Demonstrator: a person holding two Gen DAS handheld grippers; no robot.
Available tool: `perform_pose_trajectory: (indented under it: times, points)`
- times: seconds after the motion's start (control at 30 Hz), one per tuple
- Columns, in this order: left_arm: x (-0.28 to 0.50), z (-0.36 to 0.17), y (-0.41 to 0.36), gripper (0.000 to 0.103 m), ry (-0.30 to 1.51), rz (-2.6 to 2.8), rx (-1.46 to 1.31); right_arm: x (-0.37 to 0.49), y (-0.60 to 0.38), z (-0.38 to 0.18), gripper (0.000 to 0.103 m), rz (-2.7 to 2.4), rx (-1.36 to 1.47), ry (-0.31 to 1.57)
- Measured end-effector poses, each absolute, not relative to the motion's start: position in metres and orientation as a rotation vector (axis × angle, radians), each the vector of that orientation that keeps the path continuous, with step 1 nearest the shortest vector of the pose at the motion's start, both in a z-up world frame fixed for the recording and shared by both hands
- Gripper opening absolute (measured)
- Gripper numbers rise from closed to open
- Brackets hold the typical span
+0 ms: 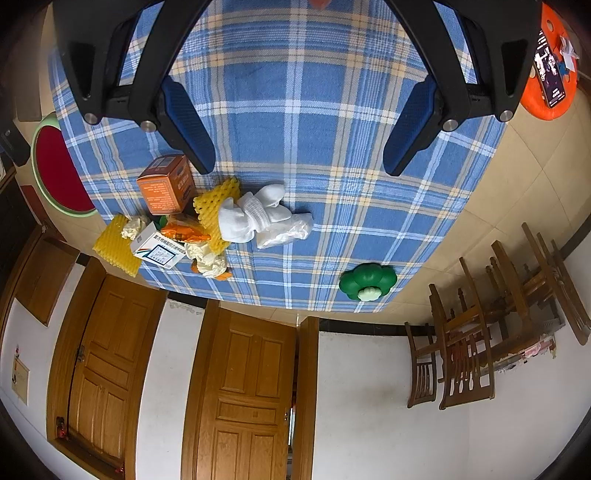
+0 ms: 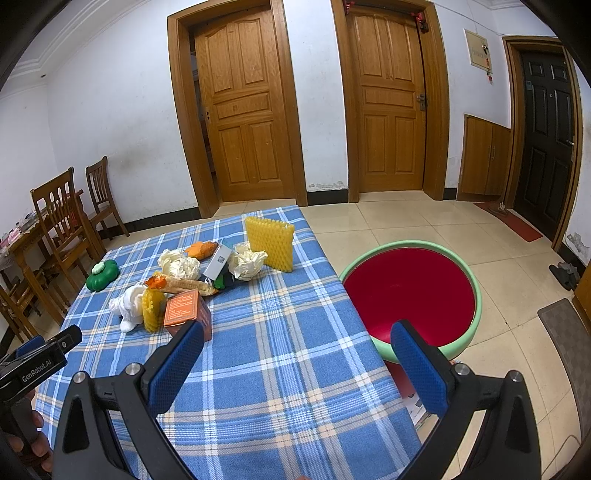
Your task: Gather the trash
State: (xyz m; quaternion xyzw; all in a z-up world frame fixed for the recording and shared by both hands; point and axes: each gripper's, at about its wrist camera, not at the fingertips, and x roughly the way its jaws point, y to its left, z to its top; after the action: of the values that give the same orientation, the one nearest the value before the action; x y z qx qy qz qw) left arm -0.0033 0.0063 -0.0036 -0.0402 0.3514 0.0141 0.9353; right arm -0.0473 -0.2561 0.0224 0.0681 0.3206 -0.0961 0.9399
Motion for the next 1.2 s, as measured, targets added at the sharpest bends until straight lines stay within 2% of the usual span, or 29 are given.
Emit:
perform_pose_trajectory:
  times: [1.2]
  points:
    - [-0.0035, -0.0075, 0.0078, 0.092, 0.725, 0.033, -0.081, -0.0462, -0.2578, 0.0209, 0.103, -0.198, 0.140, 0.658]
